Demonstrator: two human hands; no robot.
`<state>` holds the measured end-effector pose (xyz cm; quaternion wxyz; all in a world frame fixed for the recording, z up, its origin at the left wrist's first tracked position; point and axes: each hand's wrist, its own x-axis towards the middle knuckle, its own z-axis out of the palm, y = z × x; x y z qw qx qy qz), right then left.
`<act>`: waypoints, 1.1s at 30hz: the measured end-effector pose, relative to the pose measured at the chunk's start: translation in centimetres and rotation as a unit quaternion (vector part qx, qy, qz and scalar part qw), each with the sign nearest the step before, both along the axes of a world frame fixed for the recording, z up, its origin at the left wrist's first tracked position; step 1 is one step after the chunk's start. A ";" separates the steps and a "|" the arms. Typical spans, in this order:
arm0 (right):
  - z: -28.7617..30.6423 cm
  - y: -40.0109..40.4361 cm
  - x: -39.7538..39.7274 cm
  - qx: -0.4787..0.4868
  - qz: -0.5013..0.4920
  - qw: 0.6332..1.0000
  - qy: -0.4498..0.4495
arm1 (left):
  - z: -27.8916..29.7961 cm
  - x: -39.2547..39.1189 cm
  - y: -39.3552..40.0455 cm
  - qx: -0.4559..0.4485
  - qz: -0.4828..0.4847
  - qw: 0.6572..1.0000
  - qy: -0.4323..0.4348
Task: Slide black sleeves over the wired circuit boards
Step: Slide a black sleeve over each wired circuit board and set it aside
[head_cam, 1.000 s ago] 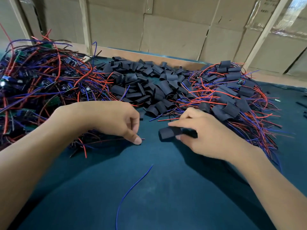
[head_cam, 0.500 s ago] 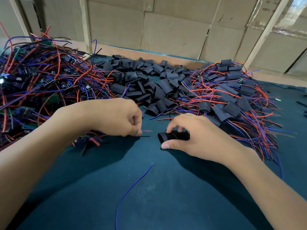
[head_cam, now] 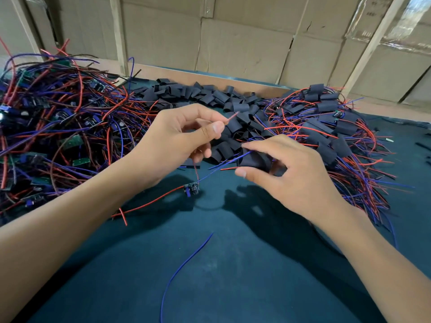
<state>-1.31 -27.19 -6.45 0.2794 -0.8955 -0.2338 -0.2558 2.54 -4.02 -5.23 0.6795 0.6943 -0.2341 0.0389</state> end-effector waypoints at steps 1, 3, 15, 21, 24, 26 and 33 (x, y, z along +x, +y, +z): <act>0.0 0.0 0.0 0.007 -0.001 1.000 0.004 | -0.1 0.1 0.0 0.011 0.010 1.000 -0.014; 0.1 0.0 -0.1 0.008 -0.002 1.000 0.019 | -0.3 0.2 -0.1 0.009 0.024 0.999 -0.025; -0.2 0.1 0.0 0.039 0.014 0.999 -0.014 | -0.9 -0.9 -0.5 0.147 -0.060 0.987 0.003; -0.4 0.0 0.2 0.040 0.018 0.998 -0.040 | -0.6 -1.1 -0.7 0.137 -0.071 0.988 -0.024; -0.3 -0.4 0.6 0.026 0.008 0.998 -0.060 | -0.7 -1.0 -0.7 0.128 -0.033 0.990 -0.048; 0.2 -1.2 1.0 0.043 -0.015 0.997 -0.058 | -0.7 -0.9 -0.7 0.108 -0.012 0.994 -0.029; 0.3 -2.4 1.3 0.063 0.006 0.998 0.017 | -0.8 -0.6 -0.6 0.080 0.002 0.996 -0.027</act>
